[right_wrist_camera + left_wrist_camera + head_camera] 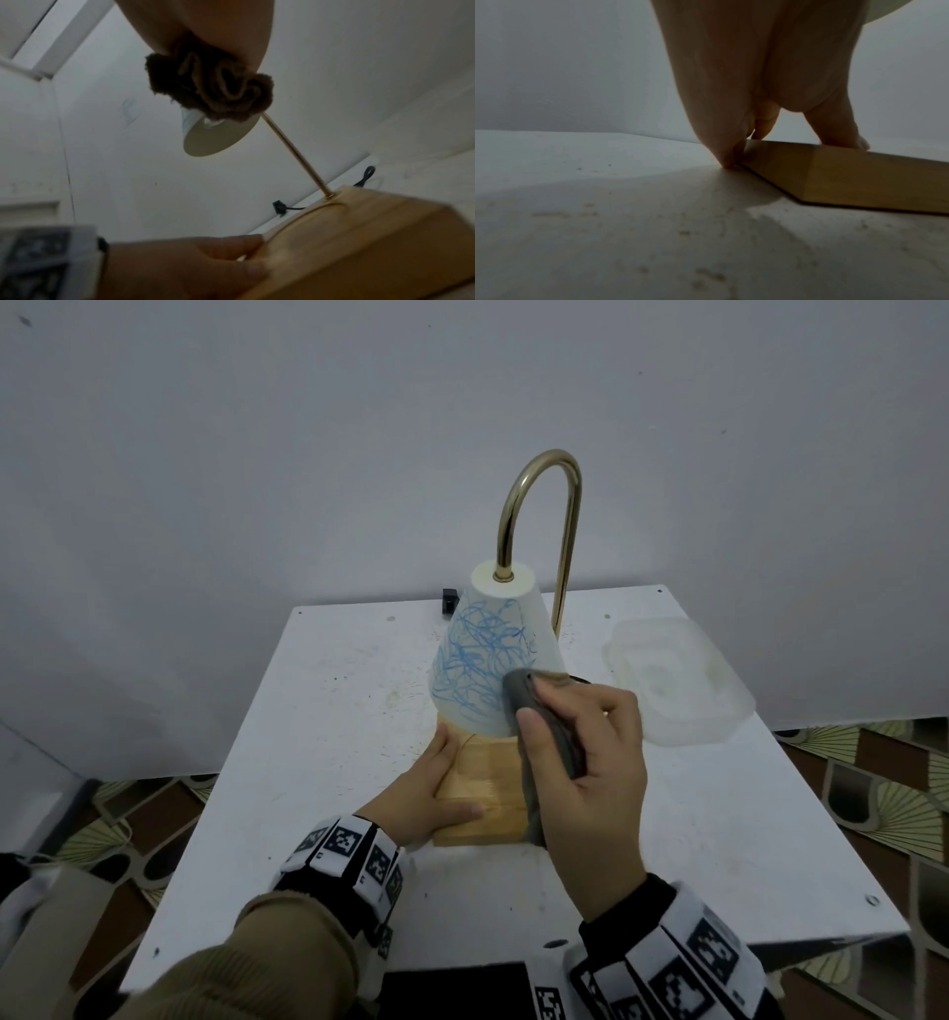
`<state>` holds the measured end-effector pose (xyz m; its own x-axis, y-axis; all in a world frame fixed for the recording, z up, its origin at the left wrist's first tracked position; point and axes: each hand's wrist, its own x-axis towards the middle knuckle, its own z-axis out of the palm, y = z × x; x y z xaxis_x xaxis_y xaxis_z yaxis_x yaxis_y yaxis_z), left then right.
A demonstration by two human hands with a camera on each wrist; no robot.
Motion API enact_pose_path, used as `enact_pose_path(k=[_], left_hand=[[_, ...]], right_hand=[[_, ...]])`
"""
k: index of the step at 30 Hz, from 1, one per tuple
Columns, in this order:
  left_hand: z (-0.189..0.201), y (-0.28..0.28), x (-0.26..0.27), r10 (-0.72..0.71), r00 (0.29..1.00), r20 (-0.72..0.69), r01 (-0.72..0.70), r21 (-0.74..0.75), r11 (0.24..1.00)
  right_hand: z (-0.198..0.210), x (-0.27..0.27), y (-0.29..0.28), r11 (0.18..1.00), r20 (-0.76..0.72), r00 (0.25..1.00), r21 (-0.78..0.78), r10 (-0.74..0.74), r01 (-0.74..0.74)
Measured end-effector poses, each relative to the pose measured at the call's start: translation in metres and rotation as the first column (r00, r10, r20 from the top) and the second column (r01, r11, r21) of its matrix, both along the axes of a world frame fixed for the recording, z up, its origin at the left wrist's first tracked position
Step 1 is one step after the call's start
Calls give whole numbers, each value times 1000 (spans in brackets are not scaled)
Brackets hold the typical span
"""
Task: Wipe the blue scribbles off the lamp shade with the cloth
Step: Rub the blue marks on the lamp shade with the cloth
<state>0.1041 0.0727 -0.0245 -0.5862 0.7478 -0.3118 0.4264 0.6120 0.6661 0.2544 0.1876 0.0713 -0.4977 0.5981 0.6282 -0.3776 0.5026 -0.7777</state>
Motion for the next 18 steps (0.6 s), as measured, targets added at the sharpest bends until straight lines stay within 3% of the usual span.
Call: enact_pose_path(k=[4,10,14,18], left_hand=[[2,2,3,5,1000,-2,-5,-11,1000],[4,3,2,-6,1000,14,6,-21,1000],[2,1,0,-24,1000,-17,24,-13,1000],[1,2,0,-30,999,-37,28,-42,999]], right_hand=[[-17,6,9,989,55,995,129,-83,75],[0,-7,15,991,27,991,-36,-130,131],[3,-9,4,993,-24,995,63,-95,97],[-15,1,3,978,25,998,200,-64,58]])
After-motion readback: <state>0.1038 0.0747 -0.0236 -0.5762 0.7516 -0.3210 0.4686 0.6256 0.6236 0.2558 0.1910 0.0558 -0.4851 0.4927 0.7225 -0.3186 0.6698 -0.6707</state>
